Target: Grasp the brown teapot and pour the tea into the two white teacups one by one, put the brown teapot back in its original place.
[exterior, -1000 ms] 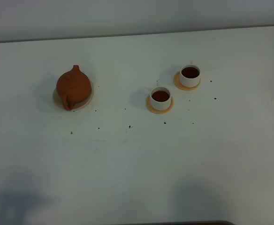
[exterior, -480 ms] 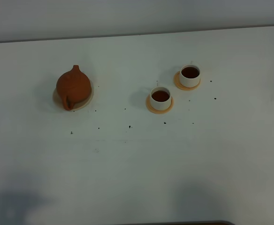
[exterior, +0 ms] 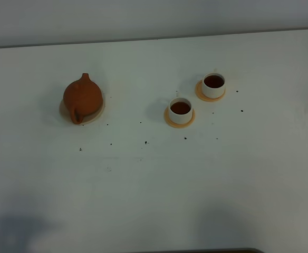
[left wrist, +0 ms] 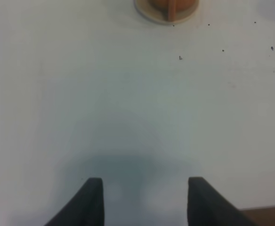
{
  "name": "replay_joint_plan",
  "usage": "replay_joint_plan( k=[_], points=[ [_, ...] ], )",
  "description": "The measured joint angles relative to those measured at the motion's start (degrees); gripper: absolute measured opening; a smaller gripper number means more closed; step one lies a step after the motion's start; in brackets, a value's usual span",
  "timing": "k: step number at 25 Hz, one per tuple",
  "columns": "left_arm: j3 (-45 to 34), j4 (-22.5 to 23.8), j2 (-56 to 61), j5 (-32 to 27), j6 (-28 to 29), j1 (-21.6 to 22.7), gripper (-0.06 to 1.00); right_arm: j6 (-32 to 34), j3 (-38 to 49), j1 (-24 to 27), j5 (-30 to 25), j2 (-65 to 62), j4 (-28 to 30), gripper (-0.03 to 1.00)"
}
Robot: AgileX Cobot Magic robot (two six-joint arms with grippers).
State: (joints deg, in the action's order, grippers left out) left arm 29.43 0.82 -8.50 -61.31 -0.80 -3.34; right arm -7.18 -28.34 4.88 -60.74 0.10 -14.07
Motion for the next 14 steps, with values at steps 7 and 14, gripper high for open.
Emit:
replay_joint_plan(
  k=[7,14],
  points=[
    [0.0,0.0,0.0,0.0,0.0,0.0,0.41,0.0,0.0,0.0,0.0,0.0,0.0,0.24],
    [0.0,0.0,0.0,0.0,0.0,0.0,0.41,0.0,0.0,0.0,0.0,0.0,0.0,0.24]
  ],
)
